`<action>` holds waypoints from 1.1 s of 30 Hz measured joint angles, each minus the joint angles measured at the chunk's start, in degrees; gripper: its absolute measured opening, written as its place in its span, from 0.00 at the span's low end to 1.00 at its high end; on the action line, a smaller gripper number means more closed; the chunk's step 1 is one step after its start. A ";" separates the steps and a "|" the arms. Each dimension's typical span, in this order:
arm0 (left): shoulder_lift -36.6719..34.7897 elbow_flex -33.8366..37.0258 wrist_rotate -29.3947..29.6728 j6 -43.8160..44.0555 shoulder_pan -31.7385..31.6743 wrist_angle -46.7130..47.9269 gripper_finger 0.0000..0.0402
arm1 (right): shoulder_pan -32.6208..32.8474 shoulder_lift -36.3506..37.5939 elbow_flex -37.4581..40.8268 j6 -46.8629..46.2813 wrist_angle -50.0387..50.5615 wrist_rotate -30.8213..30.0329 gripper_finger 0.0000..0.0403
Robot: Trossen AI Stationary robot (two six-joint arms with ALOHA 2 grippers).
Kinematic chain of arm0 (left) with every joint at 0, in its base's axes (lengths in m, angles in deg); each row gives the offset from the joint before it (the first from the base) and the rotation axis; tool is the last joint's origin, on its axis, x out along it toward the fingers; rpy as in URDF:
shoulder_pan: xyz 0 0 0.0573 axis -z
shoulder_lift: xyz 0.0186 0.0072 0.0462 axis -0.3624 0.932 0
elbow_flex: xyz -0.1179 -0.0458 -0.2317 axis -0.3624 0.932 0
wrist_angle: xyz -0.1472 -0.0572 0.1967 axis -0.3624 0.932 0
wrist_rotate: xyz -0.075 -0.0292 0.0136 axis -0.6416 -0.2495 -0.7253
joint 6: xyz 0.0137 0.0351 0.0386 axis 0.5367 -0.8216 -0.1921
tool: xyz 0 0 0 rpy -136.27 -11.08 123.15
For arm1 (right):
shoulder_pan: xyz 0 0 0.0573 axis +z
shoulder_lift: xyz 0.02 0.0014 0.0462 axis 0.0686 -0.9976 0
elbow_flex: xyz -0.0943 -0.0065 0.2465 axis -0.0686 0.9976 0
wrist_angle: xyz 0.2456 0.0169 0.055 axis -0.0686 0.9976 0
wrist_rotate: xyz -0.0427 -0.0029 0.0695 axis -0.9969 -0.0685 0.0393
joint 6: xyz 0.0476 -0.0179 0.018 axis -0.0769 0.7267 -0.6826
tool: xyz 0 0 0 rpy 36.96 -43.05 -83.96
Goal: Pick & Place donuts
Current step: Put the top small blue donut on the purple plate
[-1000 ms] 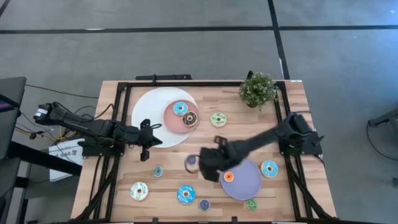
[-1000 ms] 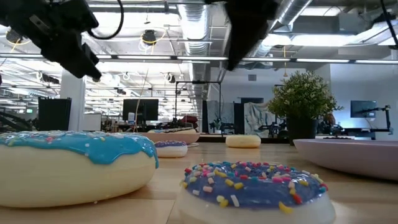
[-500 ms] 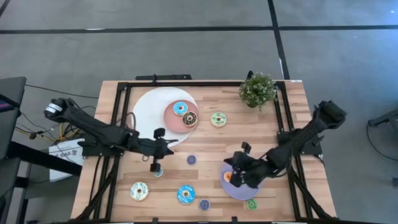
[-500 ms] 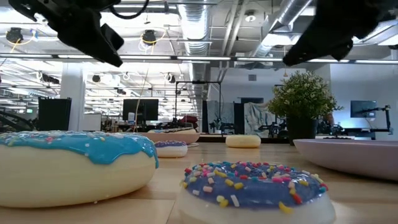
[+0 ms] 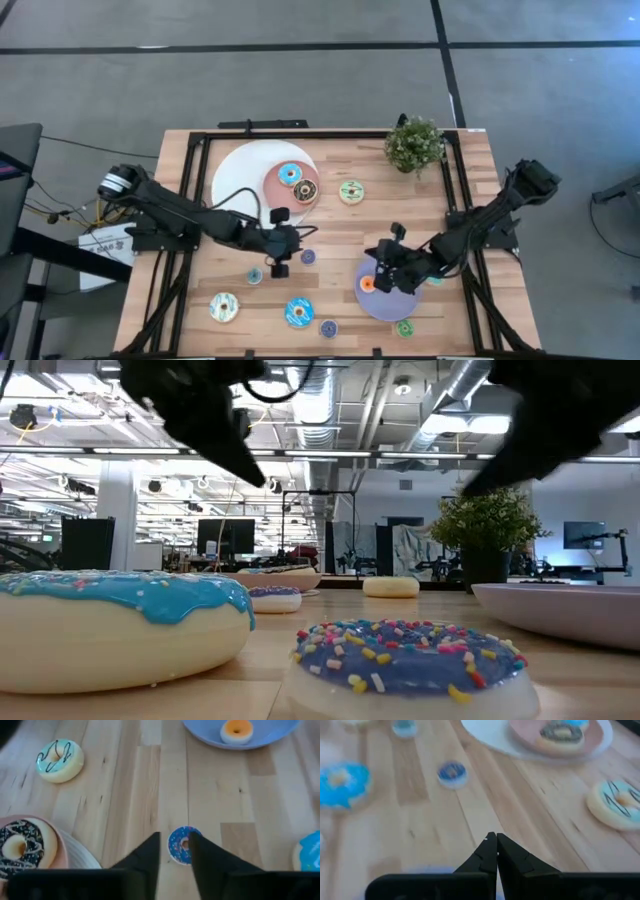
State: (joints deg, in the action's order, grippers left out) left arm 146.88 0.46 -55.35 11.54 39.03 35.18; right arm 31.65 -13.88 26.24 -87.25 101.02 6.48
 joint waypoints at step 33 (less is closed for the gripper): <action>18.81 -8.32 -5.98 4.07 -2.40 1.77 0.78 | 2.28 26.37 27.13 8.13 -32.55 3.00 0.00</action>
State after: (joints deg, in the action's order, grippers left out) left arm 165.69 -7.87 -61.32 15.61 36.63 36.96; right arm 33.93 12.50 53.37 -79.12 68.46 9.48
